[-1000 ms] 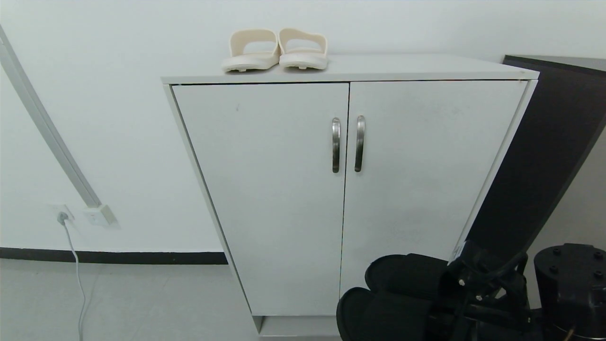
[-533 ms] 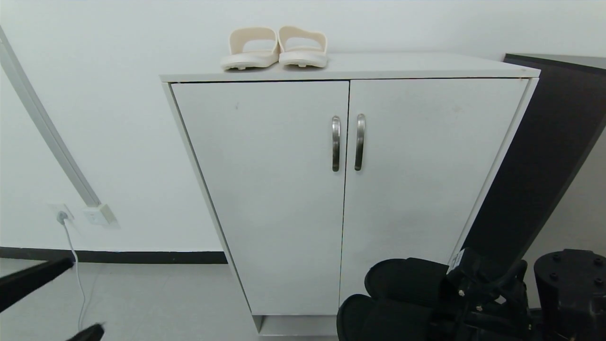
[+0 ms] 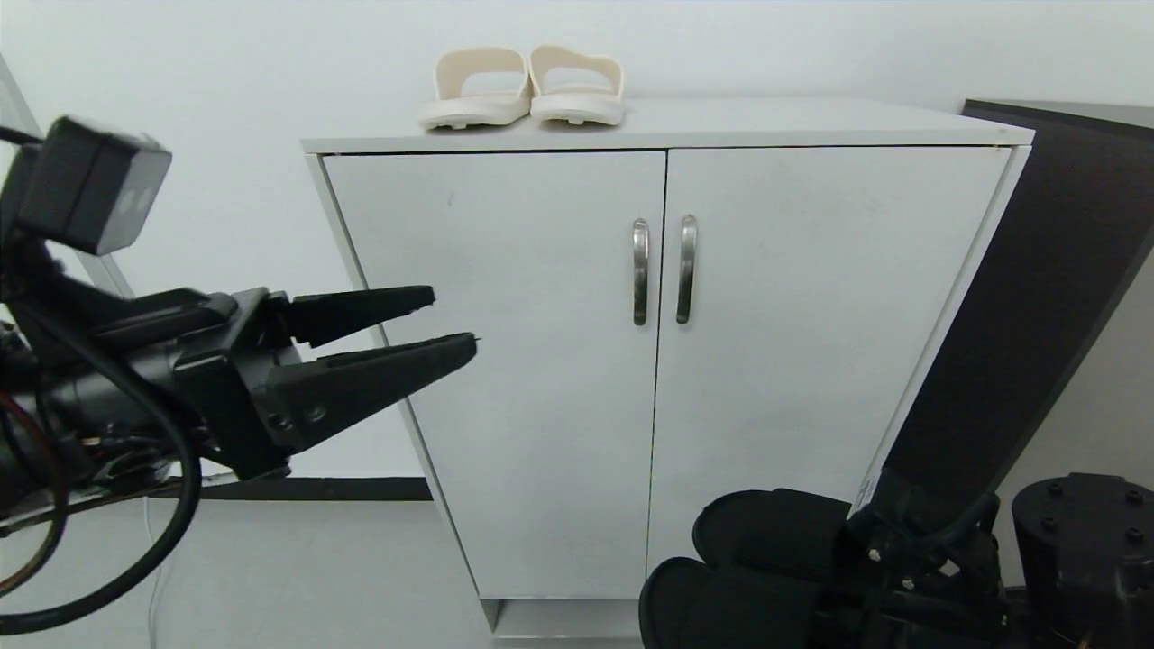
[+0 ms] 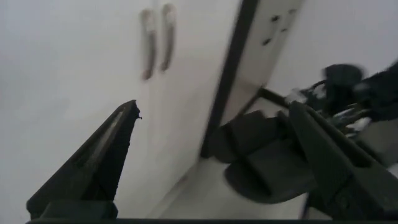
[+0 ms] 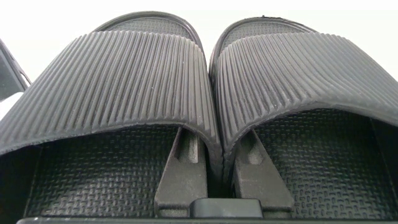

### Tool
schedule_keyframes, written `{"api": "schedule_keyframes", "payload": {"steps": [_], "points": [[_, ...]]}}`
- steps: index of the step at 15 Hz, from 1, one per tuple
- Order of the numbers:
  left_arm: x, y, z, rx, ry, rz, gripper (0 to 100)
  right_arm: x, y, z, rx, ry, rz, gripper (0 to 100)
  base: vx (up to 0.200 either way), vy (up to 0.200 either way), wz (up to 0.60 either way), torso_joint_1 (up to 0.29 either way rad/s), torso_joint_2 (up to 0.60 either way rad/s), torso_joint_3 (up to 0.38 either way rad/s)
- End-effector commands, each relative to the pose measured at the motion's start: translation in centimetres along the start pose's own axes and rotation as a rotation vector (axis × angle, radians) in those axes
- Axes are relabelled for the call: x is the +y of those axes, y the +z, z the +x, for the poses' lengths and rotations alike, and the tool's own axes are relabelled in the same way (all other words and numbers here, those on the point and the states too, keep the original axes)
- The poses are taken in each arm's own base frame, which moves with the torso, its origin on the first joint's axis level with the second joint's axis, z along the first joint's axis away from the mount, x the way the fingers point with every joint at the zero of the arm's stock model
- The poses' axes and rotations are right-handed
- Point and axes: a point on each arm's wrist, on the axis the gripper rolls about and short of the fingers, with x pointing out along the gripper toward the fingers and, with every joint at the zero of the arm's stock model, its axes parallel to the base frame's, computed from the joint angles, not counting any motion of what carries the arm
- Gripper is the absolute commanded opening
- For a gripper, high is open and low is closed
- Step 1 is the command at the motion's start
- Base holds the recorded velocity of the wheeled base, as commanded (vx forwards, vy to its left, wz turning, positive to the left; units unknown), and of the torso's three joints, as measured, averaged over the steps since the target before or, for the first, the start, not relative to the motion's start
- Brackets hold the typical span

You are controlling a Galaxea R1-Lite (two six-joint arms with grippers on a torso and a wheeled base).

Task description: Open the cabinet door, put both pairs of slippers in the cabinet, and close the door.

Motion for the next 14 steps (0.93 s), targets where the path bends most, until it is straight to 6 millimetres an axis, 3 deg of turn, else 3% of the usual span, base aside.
{"api": "schedule_keyframes", "payload": {"steps": [1, 6, 10, 14], "points": [[-0.2, -0.2, 4.2, 0.037, -0.115, -0.059, 100, 0.0, -0.2, 0.2, 0.011, -0.001, 0.000, 0, 0.000, 0.000, 0.00, 0.000, 0.00, 0.000], [-1.1, -0.6, 9.9, 0.074, -0.239, -0.098, 100, -0.1, -0.2, 0.3, 0.010, -0.005, 0.004, 0, 0.000, 0.000, 0.00, 0.000, 0.00, 0.000], [-2.0, 0.2, 14.6, 0.053, -0.226, -0.251, 100, -0.2, -0.3, 0.6, 0.017, -0.009, 0.005, 0, 0.000, 0.000, 0.00, 0.000, 0.00, 0.000], [-1.5, -0.6, 17.5, 0.090, -0.125, -0.274, 100, -0.2, -0.3, 0.7, 0.020, -0.009, 0.005, 0, 0.000, 0.000, 0.00, 0.000, 0.00, 0.000]]}}
